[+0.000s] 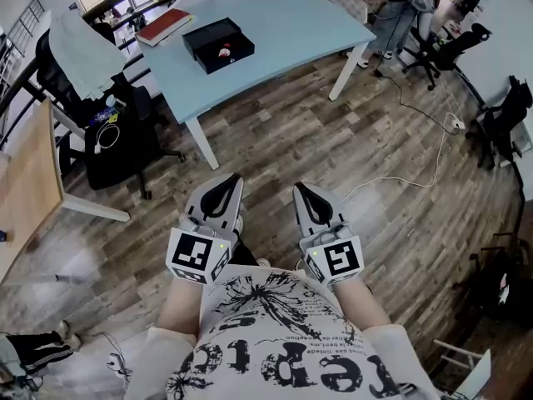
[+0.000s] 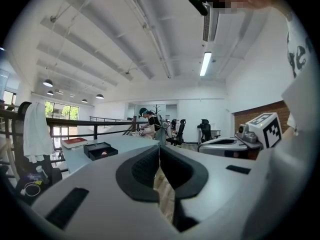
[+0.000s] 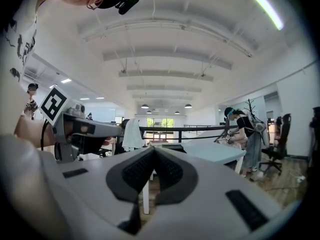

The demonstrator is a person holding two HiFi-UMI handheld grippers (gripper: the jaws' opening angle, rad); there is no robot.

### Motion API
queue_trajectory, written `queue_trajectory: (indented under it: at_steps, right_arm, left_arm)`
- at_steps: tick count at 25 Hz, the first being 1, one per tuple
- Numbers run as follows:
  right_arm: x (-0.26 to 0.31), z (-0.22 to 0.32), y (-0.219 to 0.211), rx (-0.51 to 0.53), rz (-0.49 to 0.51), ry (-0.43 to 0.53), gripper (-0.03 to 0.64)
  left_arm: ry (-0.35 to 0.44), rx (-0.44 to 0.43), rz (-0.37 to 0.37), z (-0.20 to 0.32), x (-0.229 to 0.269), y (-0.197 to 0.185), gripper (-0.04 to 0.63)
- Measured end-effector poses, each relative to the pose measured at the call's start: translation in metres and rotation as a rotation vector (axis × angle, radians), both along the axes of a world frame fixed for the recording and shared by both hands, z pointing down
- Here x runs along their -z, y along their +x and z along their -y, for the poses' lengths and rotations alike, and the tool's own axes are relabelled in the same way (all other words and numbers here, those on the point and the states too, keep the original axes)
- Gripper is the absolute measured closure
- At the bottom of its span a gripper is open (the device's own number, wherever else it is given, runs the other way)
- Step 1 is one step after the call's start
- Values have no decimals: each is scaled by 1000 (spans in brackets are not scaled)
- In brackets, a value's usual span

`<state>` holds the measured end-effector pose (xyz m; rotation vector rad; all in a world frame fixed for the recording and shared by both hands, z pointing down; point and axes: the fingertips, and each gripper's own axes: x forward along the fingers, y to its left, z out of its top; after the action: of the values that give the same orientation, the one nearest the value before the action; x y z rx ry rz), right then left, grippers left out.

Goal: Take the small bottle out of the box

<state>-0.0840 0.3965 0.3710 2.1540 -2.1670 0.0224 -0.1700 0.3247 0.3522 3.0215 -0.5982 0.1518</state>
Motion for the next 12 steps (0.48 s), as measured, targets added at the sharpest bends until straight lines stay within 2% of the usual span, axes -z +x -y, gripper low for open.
queue_trajectory:
  at_steps: [7,12]
  right_arm:
    - [-17,32,12,16,15,-51,606]
    - [-26,79,27,15,13,-65,606]
  left_arm:
    - [15,-16,36,32,-9,15,574]
    - [14,3,33,84,-16,24,574]
